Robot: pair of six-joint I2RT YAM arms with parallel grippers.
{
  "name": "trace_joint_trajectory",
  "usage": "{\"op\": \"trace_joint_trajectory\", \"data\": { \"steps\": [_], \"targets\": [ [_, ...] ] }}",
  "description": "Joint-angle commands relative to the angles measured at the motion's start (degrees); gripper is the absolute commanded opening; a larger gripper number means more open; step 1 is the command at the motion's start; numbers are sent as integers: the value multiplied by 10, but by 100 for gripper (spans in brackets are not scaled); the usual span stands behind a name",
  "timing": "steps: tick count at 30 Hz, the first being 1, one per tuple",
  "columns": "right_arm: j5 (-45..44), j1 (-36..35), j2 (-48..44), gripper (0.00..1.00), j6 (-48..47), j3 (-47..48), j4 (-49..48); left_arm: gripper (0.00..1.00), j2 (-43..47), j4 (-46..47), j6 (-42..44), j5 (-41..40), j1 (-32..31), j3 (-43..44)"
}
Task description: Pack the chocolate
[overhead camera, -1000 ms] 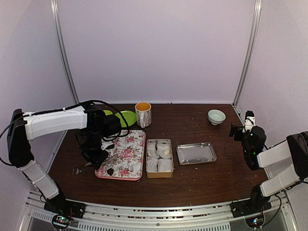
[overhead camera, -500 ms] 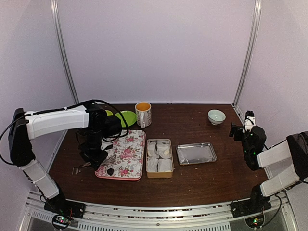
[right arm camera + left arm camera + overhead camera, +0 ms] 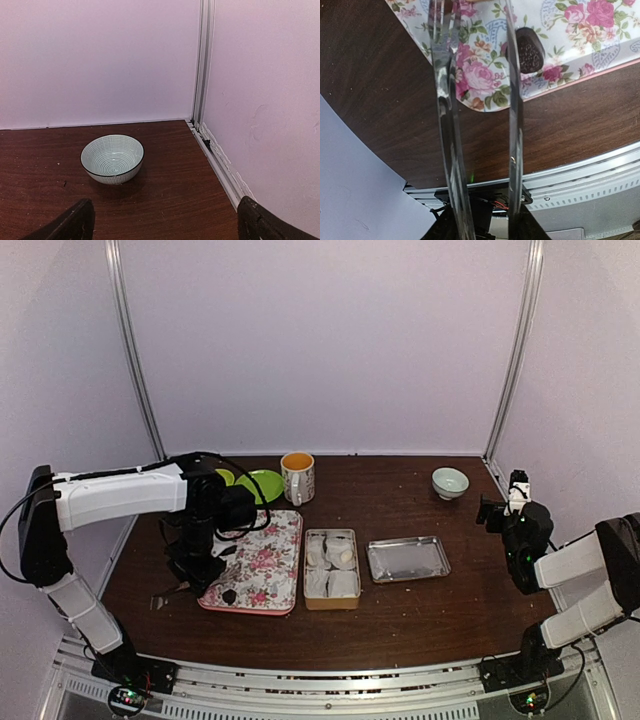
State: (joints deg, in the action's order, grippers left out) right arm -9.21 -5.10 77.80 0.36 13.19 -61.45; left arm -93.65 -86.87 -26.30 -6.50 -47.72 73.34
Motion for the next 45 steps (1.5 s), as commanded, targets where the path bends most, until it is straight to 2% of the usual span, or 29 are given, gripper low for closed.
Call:
{"op": "trace_joint_trajectory", "data": {
  "steps": [1, 22, 33, 45],
  "targets": [
    [-8, 3, 1, 100, 3, 10, -12, 38, 8, 0, -4, -6, -2, -5],
    [-8, 2, 1, 100, 3, 10, -12, 32, -25, -24, -10, -45, -17, 25],
    [-8, 3, 1, 100, 3, 10, -12, 29, 15, -26, -18, -71, -19, 106],
    [-8, 3, 1, 100, 3, 10, -12, 31, 36, -27, -21, -57, -20, 112]
  ]
}}
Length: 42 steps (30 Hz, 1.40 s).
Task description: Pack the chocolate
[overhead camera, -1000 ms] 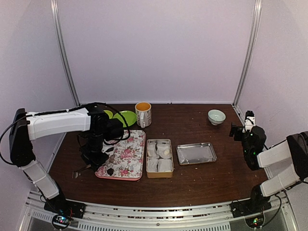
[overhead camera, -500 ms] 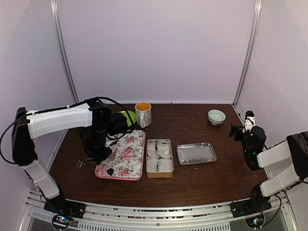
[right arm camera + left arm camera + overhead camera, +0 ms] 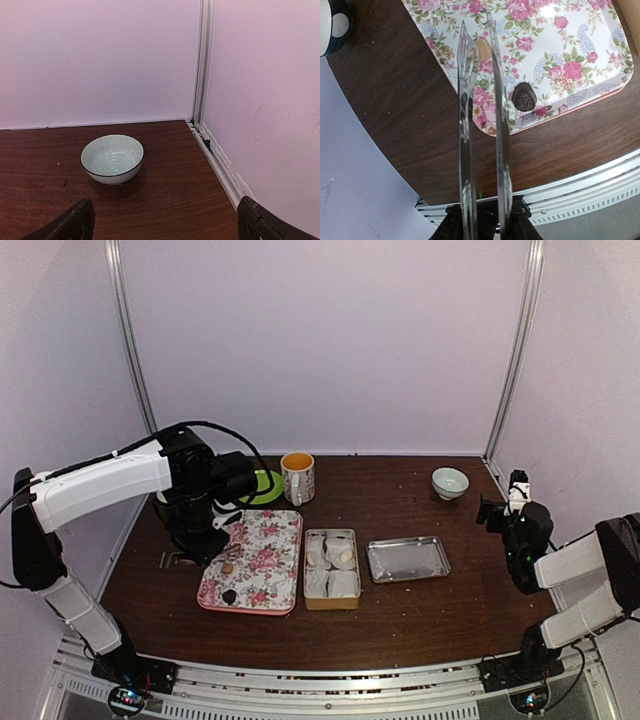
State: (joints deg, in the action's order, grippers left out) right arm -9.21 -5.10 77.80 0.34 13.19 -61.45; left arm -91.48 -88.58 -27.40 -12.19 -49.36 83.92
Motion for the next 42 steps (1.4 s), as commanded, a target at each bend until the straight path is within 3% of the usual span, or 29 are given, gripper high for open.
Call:
{"op": "trace_joint_trajectory", "data": {
  "steps": [1, 8, 23, 34, 42],
  "targets": [
    [-8, 3, 1, 100, 3, 10, -12, 32, 14, -9, -13, -7, -4, 3],
    [-8, 3, 1, 100, 4, 10, -12, 32, 27, 35, -24, -50, -4, -4],
    [-8, 3, 1, 100, 2, 10, -12, 32, 6, 387, -55, -104, 26, -174],
    [-8, 3, 1, 100, 3, 10, -12, 35, -133, 462, -24, -61, 72, -187],
    [-8, 3, 1, 100, 4, 10, -12, 44, -131, 497, -18, -5, 90, -203]
  ]
}}
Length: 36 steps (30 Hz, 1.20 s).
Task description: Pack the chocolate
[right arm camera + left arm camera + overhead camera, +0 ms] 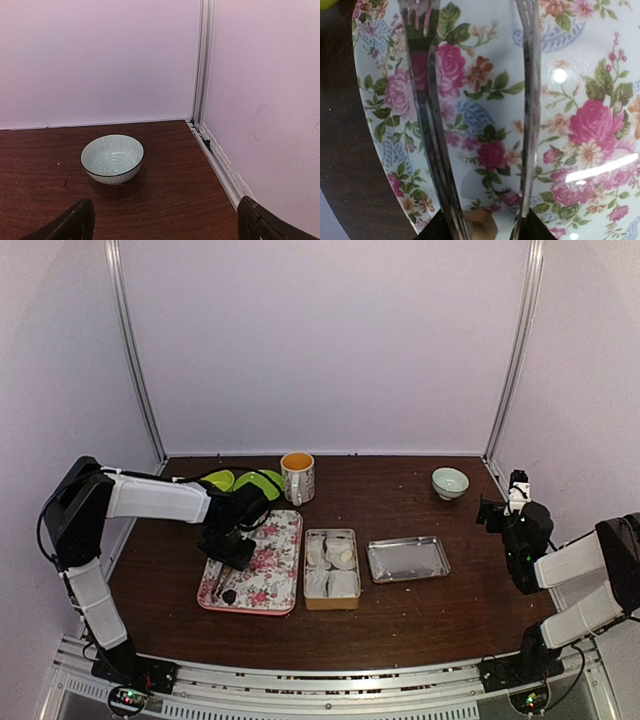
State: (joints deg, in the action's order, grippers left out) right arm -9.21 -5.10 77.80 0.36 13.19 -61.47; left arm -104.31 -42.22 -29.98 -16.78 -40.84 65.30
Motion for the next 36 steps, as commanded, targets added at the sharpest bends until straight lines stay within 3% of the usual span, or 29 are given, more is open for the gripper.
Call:
{"op": "trace_joint_trajectory", "data": {
  "steps": [1, 12, 20, 31, 36],
  "targets": [
    [-8, 3, 1, 100, 3, 10, -12, 45, 0, 37, 8, 45, 6, -19],
    [-8, 3, 1, 100, 2, 10, -12, 67, 68, 97, 5, 67, 31, -65],
    [-8, 3, 1, 100, 3, 10, -12, 80, 137, 190, 9, 92, 33, -138],
    [-8, 3, 0, 100, 3, 10, -13, 90, 186, 336, -4, 111, 49, -247],
    [-8, 3, 1, 100, 3, 10, -12, 85, 206, 390, -5, 105, 49, -287]
  ]
}}
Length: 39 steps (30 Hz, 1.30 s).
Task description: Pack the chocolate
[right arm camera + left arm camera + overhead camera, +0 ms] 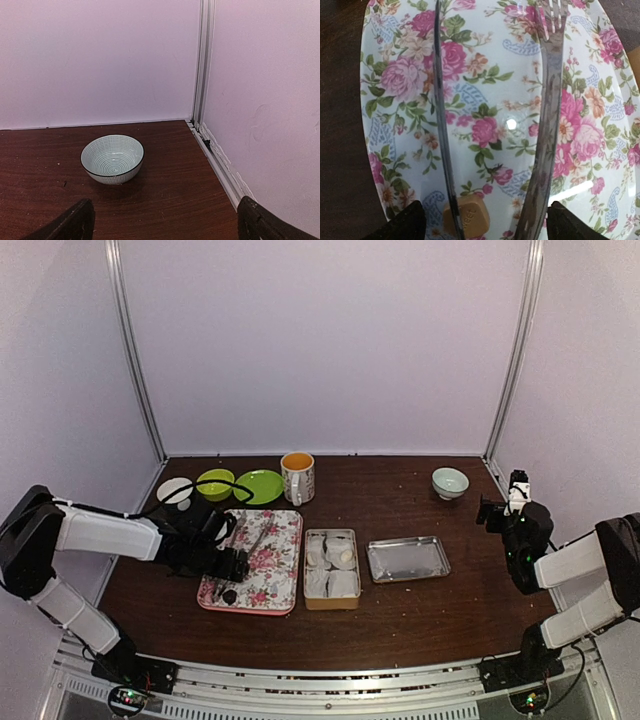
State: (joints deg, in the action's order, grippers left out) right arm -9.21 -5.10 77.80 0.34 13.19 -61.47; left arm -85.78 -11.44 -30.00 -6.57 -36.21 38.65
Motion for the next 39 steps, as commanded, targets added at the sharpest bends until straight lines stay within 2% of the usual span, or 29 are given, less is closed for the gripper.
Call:
{"op": "trace_joint_trajectory", "data": {
  "steps": [1, 3, 9, 15, 20, 23, 30, 39],
  "targets": [
    [-8, 3, 1, 100, 3, 10, -12, 82, 22, 86, -3, 1, 3, -23],
    [-8, 3, 1, 100, 3, 10, -12, 77, 18, 83, -3, -5, 3, -22],
    [-8, 3, 1, 100, 3, 10, -12, 74, -11, 84, -1, 1, 3, -14],
    [-8, 3, 1, 100, 3, 10, -12, 55, -27, 72, -1, 1, 3, -2],
    [-8, 3, 1, 100, 3, 10, -12, 47, -10, 46, 4, -5, 2, 8],
    [-8, 3, 1, 100, 3, 10, -12, 41, 18, 12, 13, -14, 2, 19],
    [-8, 3, 1, 100, 4, 10, -12, 38, 107, -93, 32, -32, 3, 59],
    [-8, 2, 1, 100, 3, 10, -12, 34, 162, -296, 23, -32, 2, 131]
  ]
}}
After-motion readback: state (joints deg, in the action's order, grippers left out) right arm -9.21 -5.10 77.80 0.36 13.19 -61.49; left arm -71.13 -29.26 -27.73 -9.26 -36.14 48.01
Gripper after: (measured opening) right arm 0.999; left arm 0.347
